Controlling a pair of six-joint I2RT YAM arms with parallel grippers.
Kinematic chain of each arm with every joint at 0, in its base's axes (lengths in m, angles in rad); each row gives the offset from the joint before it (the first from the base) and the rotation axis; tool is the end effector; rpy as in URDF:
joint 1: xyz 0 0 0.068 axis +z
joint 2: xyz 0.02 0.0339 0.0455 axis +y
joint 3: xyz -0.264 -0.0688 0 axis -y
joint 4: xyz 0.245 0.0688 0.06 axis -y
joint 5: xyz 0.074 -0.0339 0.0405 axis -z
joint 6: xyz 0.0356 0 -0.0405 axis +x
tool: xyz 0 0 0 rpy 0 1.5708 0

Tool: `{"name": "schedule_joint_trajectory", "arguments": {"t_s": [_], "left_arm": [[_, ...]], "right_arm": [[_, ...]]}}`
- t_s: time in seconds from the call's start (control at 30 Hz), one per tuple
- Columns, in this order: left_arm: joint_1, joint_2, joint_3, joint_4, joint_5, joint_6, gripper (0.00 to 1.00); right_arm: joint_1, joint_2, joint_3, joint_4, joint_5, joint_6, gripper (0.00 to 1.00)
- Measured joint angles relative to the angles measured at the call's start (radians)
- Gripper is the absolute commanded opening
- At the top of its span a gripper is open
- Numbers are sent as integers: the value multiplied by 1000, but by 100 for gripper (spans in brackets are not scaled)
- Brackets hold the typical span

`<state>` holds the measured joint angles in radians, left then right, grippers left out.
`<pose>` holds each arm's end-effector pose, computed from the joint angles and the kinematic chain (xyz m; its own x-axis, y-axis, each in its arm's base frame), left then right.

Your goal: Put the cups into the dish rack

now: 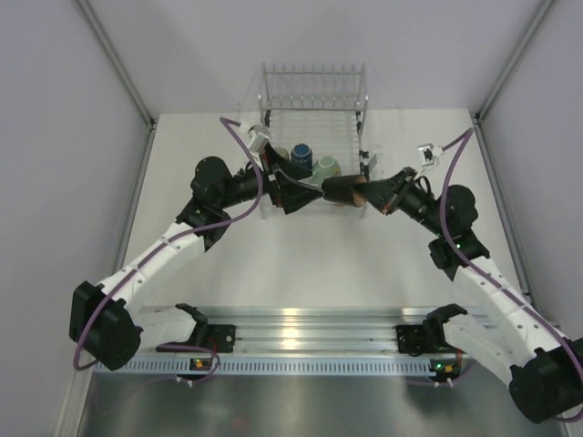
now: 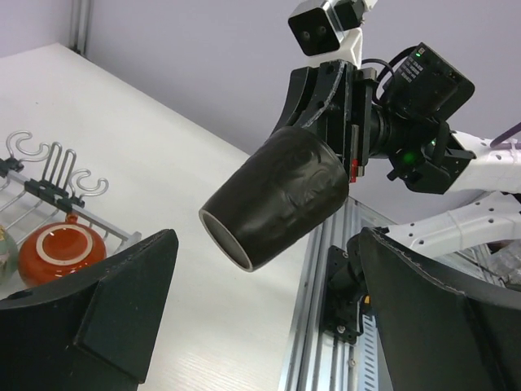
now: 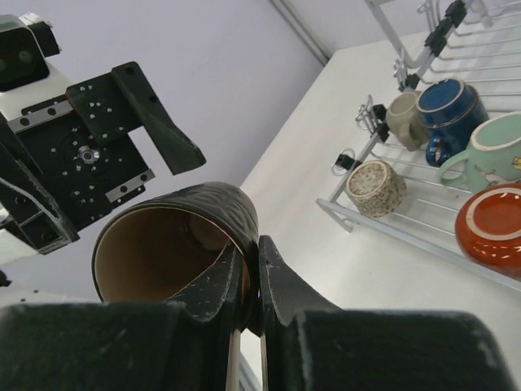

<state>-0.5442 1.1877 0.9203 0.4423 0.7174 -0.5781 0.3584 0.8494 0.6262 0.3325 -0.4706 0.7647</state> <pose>0.2212 -0.1612 0.3690 -0.3912 -0.2446 -0.8872 0.8719 0.2100 -0.4423 0.1844 0.0863 0.3275 -0.4350 0.4960 -0.7515 -0.6009 0.4617 0.6525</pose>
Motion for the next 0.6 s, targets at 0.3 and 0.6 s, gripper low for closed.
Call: {"name": "schedule_joint_trajectory", "arguments": {"t_s": [0.3,0.6], "left_arm": [[-8,93,42,2,-13,23,99],[-25,132,58,-1,-106,-177,99]], "right_arm": [[-4,82,-29,133,-96,85,0],[-10,5,-84,173,-99,-28,0]]}}
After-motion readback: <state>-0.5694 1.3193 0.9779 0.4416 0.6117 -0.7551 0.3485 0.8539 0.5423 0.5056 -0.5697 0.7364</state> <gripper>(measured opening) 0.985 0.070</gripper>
